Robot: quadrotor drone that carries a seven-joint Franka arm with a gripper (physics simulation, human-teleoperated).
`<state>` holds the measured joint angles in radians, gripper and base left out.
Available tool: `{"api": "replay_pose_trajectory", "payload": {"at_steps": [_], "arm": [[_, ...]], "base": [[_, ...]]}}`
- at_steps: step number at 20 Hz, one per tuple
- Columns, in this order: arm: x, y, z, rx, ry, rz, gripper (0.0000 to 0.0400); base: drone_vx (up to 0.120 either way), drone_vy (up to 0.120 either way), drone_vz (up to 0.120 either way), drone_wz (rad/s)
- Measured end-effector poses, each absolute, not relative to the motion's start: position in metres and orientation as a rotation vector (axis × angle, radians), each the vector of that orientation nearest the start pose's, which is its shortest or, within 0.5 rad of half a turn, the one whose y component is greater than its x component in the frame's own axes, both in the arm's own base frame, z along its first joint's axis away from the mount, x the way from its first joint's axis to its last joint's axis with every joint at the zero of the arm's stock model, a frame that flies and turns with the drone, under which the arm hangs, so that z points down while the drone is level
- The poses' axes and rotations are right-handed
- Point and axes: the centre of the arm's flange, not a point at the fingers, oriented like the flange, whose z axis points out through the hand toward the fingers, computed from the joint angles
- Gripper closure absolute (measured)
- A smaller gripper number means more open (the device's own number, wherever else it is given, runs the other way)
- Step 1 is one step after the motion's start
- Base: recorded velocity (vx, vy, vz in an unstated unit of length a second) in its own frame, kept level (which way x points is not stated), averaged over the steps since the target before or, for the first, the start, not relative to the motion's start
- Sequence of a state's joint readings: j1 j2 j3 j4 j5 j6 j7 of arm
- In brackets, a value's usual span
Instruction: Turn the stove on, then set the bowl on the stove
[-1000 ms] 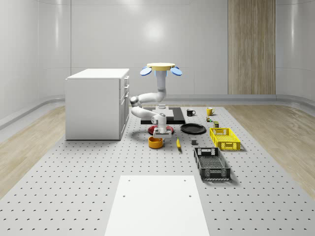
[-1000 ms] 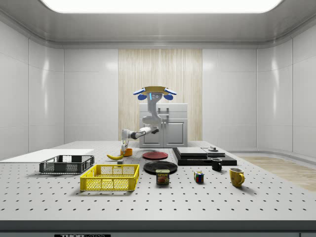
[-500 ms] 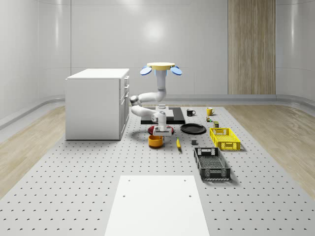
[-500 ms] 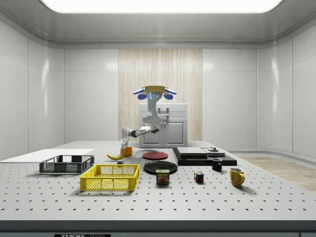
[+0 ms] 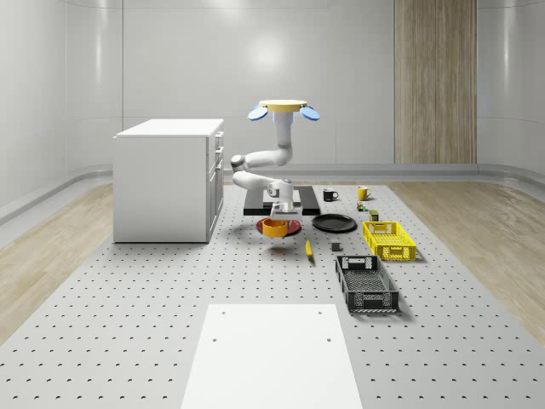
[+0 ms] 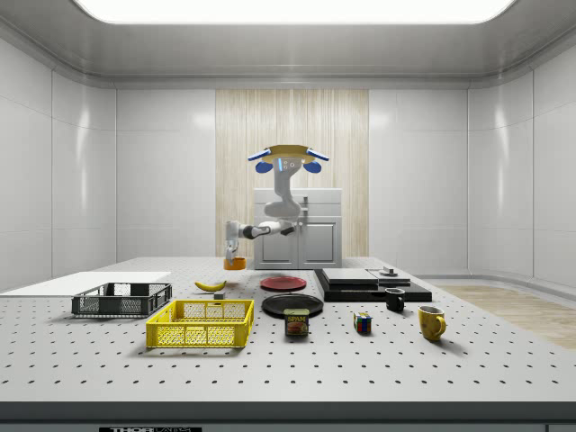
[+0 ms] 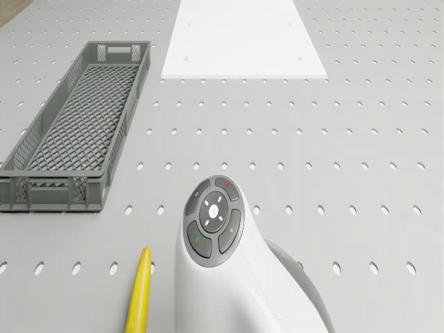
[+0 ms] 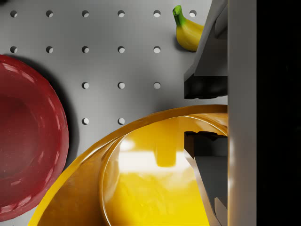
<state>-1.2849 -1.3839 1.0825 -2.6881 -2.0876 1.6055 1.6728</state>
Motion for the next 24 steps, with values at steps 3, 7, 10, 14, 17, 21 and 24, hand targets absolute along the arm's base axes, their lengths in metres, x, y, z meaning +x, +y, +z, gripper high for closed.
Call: {"api": "replay_pose_trajectory", "payload": {"at_steps": [3,7,10,14,17,21,24], "arm": [[0.3367,-0.0080,0.5900,0.000,-0.002,0.785,0.0300],[0.3367,-0.0080,0.5893,0.000,-0.002,0.785,0.0300],[0.3367,-0.0080,0.5890,0.000,-0.002,0.785,0.0300],[0.3367,-0.0080,0.5889,0.000,-0.002,0.785,0.0300],[0.3367,-0.0080,0.5889,0.000,-0.002,0.785,0.0300],[0.3367,-0.0080,0.5888,0.000,-0.002,0.785,0.0300],[0.3367,-0.0080,0.5888,0.000,-0.002,0.785,0.0300]], "base": [[-0.120,0.120,0.120,0.000],[-0.120,0.120,0.120,0.000],[-0.120,0.080,0.067,0.000],[-0.120,0.000,0.000,0.000],[-0.120,0.000,0.000,0.000],[-0.120,0.000,0.000,0.000],[-0.120,0.000,0.040,0.000]]}}
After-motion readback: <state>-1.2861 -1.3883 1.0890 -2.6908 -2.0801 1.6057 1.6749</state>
